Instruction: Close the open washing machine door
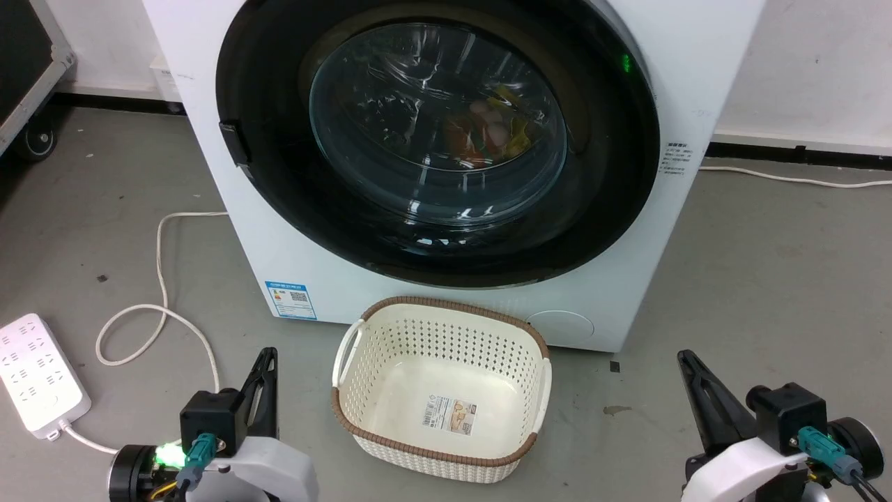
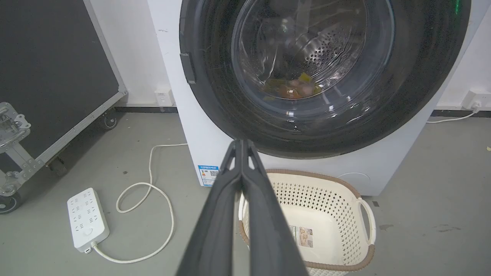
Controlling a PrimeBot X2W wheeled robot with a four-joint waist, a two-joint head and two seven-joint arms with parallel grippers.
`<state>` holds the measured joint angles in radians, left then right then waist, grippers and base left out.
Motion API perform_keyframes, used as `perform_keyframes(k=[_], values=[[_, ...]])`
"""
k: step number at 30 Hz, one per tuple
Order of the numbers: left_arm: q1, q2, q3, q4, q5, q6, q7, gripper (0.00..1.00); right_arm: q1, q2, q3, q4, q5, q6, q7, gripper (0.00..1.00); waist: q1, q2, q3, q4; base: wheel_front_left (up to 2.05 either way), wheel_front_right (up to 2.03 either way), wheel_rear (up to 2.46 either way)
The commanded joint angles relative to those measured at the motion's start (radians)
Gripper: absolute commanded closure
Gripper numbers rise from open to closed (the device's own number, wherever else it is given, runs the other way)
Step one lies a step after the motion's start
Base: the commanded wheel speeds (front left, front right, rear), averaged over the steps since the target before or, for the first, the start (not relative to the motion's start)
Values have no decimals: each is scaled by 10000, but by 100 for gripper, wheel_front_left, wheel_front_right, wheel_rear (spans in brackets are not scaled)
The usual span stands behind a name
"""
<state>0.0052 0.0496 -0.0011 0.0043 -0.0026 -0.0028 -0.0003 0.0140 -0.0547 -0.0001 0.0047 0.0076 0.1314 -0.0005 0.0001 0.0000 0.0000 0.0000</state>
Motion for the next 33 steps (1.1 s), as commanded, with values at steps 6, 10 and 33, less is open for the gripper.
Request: perform_keyframes(k=[6,10,33], values=[[-52,6,11,-43,26,28,3,100,-140,45,1,-47,-76,-7,5,100,-1,0,0,0,0,0,0],[-52,6,11,-43,26,28,3,100,-140,45,1,-47,-76,-7,5,100,-1,0,0,0,0,0,0],[-52,6,11,-43,26,28,3,100,-140,45,1,-47,-76,-7,5,100,-1,0,0,0,0,0,0]])
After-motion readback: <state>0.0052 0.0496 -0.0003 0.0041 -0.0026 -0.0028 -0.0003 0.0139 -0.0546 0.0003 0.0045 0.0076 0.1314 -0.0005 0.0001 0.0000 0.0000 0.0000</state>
